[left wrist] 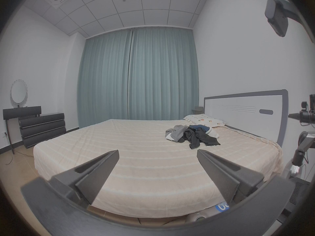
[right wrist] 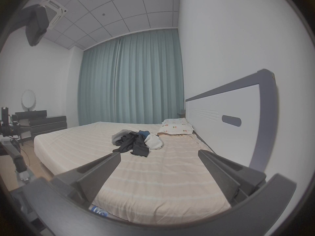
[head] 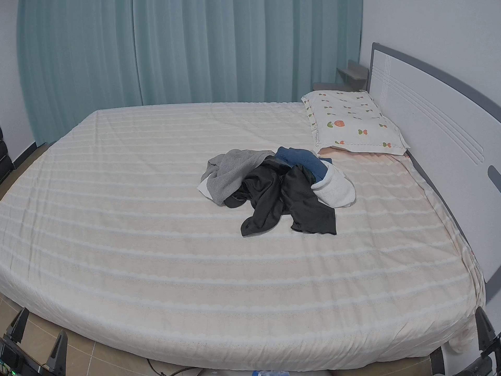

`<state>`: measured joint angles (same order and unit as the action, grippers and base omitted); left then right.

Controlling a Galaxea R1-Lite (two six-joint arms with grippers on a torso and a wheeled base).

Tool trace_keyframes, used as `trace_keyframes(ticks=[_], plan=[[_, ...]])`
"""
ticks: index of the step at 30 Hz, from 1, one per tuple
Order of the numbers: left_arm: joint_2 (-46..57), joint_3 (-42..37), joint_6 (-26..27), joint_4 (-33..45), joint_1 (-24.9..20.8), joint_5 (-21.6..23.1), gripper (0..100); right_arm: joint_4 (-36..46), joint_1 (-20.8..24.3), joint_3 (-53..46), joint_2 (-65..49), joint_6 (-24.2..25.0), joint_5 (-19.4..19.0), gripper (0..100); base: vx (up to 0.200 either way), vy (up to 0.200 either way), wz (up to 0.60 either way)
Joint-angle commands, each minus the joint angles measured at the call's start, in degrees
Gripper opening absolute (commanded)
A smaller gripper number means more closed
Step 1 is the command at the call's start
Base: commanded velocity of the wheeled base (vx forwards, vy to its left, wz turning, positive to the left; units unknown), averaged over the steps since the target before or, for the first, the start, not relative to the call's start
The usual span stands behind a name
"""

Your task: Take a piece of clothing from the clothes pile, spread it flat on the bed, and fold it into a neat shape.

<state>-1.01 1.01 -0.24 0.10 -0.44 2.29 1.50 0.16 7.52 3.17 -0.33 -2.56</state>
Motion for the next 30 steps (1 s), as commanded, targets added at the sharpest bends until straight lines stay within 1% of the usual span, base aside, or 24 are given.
trace_keyframes(ticks=[1,3,4,5,6,8,10,11,12,16,17,19,20,21,22,23,25,26,27,30], plan=[[1.01,-0.92,-0.02,-0.01,0.0,-0.01,100,2.9,1.42,7.42,17.66,0.5,-3.86,100,0.0,0.0,0.0],[1.01,-0.92,-0.02,-0.01,0.0,-0.01,100,-0.8,2.83,8.12,26.63,2.0,-4.3,100,0.0,0.0,0.0],[1.01,-0.92,-0.02,-0.01,0.0,-0.01,100,-0.8,2.83,8.12,26.63,2.0,-4.3,100,0.0,0.0,0.0],[1.01,-0.92,-0.02,-0.01,0.0,-0.01,100,-7.65,4.68,8.65,36.29,2.61,-4.03,100,0.0,0.0,0.0],[1.01,-0.92,-0.02,-0.01,0.0,-0.01,100,-10.73,5.11,9.09,40.78,2.7,-3.68,100,0.0,0.0,0.0],[1.01,-0.92,-0.02,-0.01,0.0,-0.01,100,-15.65,5.11,9.62,48.6,3.05,-3.5,100,0.0,0.0,0.0],[1.01,-0.92,-0.02,-0.01,0.0,-0.01,100,-21.45,5.55,11.02,59.32,3.49,-3.33,100,0.0,0.0,0.0],[1.01,-0.92,-0.02,-0.01,0.0,-0.01,100,-21.8,5.64,11.2,59.94,3.58,-3.33,100,0.0,0.0,0.0],[1.01,-0.92,-0.02,-0.01,0.0,-0.01,100,-24.61,5.82,13.31,67.41,4.64,-3.24,100,0.0,0.0,0.0],[1.01,-1.01,-0.02,-0.01,0.0,-0.01,100,-27.34,6.96,20.34,81.56,9.12,-2.8,100,0.0,0.0,0.0],[1.01,-0.92,-0.02,-0.01,0.0,-0.01,100,-27.95,7.66,23.42,86.39,11.05,-1.92,100,0.0,0.0,0.0],[1.01,-0.92,-0.02,-0.01,0.0,-0.01,100,-29.36,9.07,27.72,92.46,14.22,-0.34,100,0.0,0.0,0.0],[1.01,-0.92,-0.02,-0.01,0.0,-0.01,100,-29.62,9.42,28.78,93.77,15.01,-0.08,100,0.0,0.0,0.0],[1.01,-1.01,-0.02,-0.01,0.0,-0.01,100,-30.5,10.65,32.47,98.7,17.56,0.89,100,0.0,0.0,0.0],[1.01,-1.01,-0.02,-0.01,0.0,-0.01,100,-30.59,11.27,34.31,101.07,18.87,1.51,100,0.0,0.0,0.0],[1.01,-0.92,-0.02,-0.01,0.0,-0.01,100,-30.59,11.36,34.67,101.51,19.05,1.59,100,0.0,0.0,0.0],[1.01,-1.01,-0.02,-0.01,0.0,-0.01,100,-30.5,12.85,41.17,108.8,21.25,3.88,100,0.0,0.0,0.0],[1.01,-1.01,-0.02,-0.01,0.0,-0.01,100,-30.5,13.03,42.31,110.21,21.42,4.23,100,0.0,0.0,0.0],[1.01,-1.01,-0.02,-0.01,0.0,-0.01,100,-30.59,13.29,46.79,115.66,22.21,5.55,100,0.0,0.0,0.0],[1.01,-0.92,-0.02,-0.01,0.0,-0.01,100,-30.42,13.38,53.56,122.78,23.0,7.04,100,0.0,0.0,0.0]])
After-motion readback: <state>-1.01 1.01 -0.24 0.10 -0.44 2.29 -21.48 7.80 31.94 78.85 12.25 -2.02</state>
